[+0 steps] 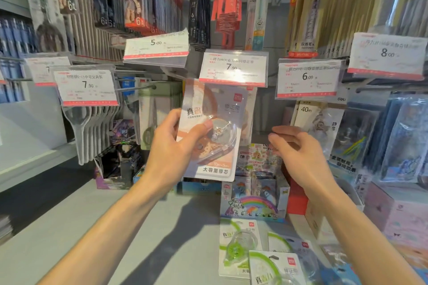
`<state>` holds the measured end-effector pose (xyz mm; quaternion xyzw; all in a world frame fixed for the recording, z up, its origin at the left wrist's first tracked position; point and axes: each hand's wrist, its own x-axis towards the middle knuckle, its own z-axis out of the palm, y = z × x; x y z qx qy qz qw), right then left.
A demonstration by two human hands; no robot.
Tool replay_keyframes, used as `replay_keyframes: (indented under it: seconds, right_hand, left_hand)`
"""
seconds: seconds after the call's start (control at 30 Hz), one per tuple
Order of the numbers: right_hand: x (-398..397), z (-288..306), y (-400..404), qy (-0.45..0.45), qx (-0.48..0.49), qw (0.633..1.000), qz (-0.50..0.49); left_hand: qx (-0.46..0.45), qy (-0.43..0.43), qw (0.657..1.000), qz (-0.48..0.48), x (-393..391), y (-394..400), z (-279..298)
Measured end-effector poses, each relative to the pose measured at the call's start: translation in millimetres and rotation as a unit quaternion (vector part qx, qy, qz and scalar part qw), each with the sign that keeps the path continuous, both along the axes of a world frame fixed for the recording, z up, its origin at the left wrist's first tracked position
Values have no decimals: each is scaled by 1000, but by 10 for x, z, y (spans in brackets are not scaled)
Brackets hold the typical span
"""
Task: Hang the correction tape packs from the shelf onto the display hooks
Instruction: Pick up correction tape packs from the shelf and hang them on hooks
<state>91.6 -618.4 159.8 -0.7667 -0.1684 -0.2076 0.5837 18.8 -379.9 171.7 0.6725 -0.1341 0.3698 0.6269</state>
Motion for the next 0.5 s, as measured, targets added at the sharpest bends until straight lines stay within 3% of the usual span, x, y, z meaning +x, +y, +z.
replay_keyframes:
  seconds: [0.17, 0.4, 0.5]
  right_hand:
    - [-237, 31, 152, 2, -46, 994, 104]
    - [-213, -24, 228, 29, 99, 982, 158]
    - [-170, -45, 118, 22, 127, 982, 141]
  left_hand:
    - [-17, 11, 999, -41, 148, -255, -43]
    - [47, 25, 999, -8, 165, -280, 26]
    - [22, -9, 1000, 16, 90, -187, 182]
